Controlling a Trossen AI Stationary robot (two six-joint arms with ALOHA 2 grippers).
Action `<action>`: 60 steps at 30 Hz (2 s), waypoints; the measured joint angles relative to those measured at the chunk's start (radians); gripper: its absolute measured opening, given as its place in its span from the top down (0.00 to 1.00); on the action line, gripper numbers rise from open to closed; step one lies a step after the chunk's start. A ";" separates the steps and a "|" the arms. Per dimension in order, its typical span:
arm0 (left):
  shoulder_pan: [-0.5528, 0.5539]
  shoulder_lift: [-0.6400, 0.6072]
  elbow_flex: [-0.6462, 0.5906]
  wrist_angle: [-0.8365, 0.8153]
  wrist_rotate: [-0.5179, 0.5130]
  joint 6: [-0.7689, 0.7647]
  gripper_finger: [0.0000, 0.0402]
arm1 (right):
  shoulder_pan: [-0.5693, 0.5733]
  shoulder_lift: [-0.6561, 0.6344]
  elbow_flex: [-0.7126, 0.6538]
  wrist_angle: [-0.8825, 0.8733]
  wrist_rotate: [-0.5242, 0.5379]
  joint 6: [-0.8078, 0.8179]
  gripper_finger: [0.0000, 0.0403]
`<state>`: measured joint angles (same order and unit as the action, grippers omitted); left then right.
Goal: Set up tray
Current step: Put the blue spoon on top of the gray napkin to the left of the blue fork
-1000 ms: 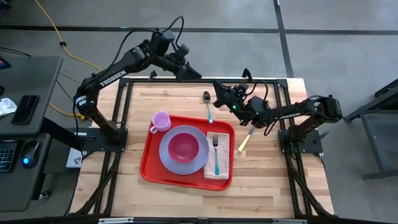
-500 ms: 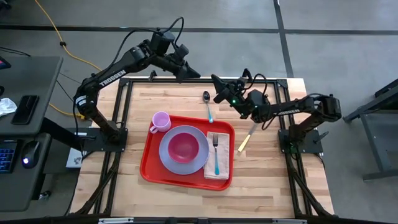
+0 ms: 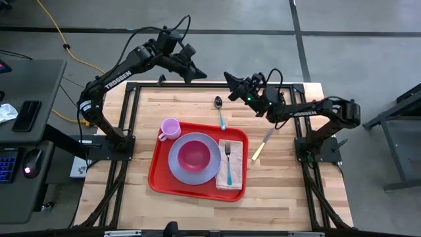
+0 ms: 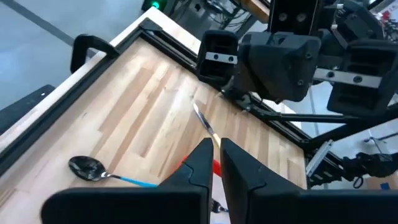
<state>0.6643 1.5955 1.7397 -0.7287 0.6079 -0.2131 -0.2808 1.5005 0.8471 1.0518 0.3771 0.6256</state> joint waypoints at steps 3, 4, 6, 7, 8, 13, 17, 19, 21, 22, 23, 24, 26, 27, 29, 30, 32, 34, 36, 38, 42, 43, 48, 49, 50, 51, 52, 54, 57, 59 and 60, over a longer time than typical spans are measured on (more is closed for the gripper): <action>0.008 -0.001 0.000 -0.002 -0.034 0.007 0.85 | -0.032 0.000 0.000 -0.034 -0.089 -0.023 1.00; 0.009 -0.003 0.000 -0.007 -0.052 0.007 0.85 | -0.042 0.000 0.000 -0.046 -0.118 -0.025 1.00; 0.009 -0.006 0.000 -0.006 -0.079 0.008 0.85 | -0.063 0.000 0.000 -0.071 -0.169 -0.022 1.00; 0.006 -0.007 0.000 -0.007 -0.089 0.008 0.85 | -0.072 0.000 0.000 -0.082 -0.189 -0.019 1.00; 0.002 -0.007 0.000 -0.007 -0.098 0.008 0.85 | -0.080 0.000 0.000 -0.095 -0.205 -0.015 1.00; -0.039 -0.025 -0.001 -0.008 -0.148 0.011 0.85 | -0.106 0.000 0.000 -0.198 -0.230 -0.021 1.00; -0.081 -0.069 -0.001 -0.007 -0.191 0.031 0.84 | -0.115 0.000 0.000 -0.293 -0.237 -0.021 1.00; -0.098 -0.098 -0.001 -0.009 -0.209 0.034 0.84 | -0.119 0.000 0.000 -0.323 -0.245 -0.022 1.00; -0.113 -0.130 -0.001 -0.024 -0.234 0.034 0.84 | -0.119 0.000 0.000 -0.337 -0.263 -0.021 1.00; -0.119 -0.146 -0.001 -0.038 -0.254 0.033 0.84 | -0.119 0.000 0.000 -0.343 -0.277 -0.022 1.00; -0.122 -0.160 -0.001 -0.052 -0.275 0.031 0.84 | -0.119 0.000 0.000 -0.349 -0.292 -0.022 1.00; -0.128 -0.175 -0.001 -0.064 -0.295 0.028 0.84 | -0.119 0.000 0.000 -0.356 -0.306 -0.022 1.00; -0.140 -0.214 -0.024 -0.062 -0.340 0.026 0.84 | -0.117 0.000 0.001 -0.377 -0.326 -0.010 0.99; -0.149 -0.241 -0.052 -0.045 -0.357 0.019 0.84 | -0.114 0.000 0.007 -0.398 -0.328 -0.001 0.98; -0.162 -0.306 -0.134 0.025 -0.374 -0.013 0.84 | -0.106 0.000 0.032 -0.455 -0.323 -0.001 0.95; -0.164 -0.340 -0.185 0.061 -0.377 -0.031 0.84 | -0.103 0.000 0.048 -0.487 -0.320 -0.004 0.93; -0.162 -0.414 -0.301 0.141 -0.381 -0.078 0.84 | -0.097 0.000 0.094 -0.567 -0.313 -0.005 0.89; -0.160 -0.492 -0.420 0.234 -0.386 -0.134 0.84 | -0.096 0.000 0.149 -0.686 -0.308 -0.005 0.85; -0.160 -0.568 -0.527 0.316 -0.387 -0.170 0.84 | -0.096 0.000 0.211 -0.814 -0.307 -0.002 0.81; -0.161 -0.640 -0.620 0.378 -0.386 -0.197 0.84 | -0.096 0.000 0.275 -0.932 -0.292 0.002 0.77; -0.161 -0.753 -0.756 0.473 -0.383 -0.237 0.84 | -0.086 0.000 0.374 -1.113 -0.243 0.003 0.71; -0.161 -0.778 -0.784 0.493 -0.386 -0.252 0.84 | -0.081 0.000 0.393 -1.138 -0.232 0.005 0.70; -0.161 -0.872 -0.891 0.567 -0.391 -0.271 0.84 | -0.054 0.010 0.443 -1.179 -0.229 0.054 0.68; -0.161 -0.888 -0.909 0.571 -0.391 -0.270 0.84 | -0.050 0.020 0.448 -1.186 -0.230 0.056 0.68; -0.161 -0.902 -0.923 0.571 -0.391 -0.268 0.84 | -0.045 0.031 0.454 -1.190 -0.231 0.059 0.68; -0.161 -0.916 -0.936 0.574 -0.391 -0.267 0.84 | -0.040 0.043 0.459 -1.193 -0.234 0.069 0.67; -0.161 -0.929 -0.952 0.575 -0.394 -0.267 0.84 | -0.035 0.057 0.465 -1.198 -0.231 0.079 0.67; -0.161 -0.952 -0.983 0.582 -0.402 -0.271 0.84 | -0.029 0.086 0.479 -1.203 -0.244 0.082 0.67; -0.161 -0.992 -1.034 0.628 -0.405 -0.286 0.84 | -0.023 0.136 0.514 -1.222 -0.279 0.109 0.67; -0.161 -1.019 -1.074 0.667 -0.406 -0.290 0.84 | -0.022 0.171 0.554 -1.282 -0.296 0.110 0.67; -0.161 -1.032 -1.095 0.676 -0.406 -0.296 0.84 | -0.022 0.190 0.576 -1.320 -0.299 0.110 0.67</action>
<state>0.5030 0.5637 0.6444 -0.0528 0.2016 -0.5091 -0.3031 1.6903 1.4232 -0.2682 0.0779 0.7358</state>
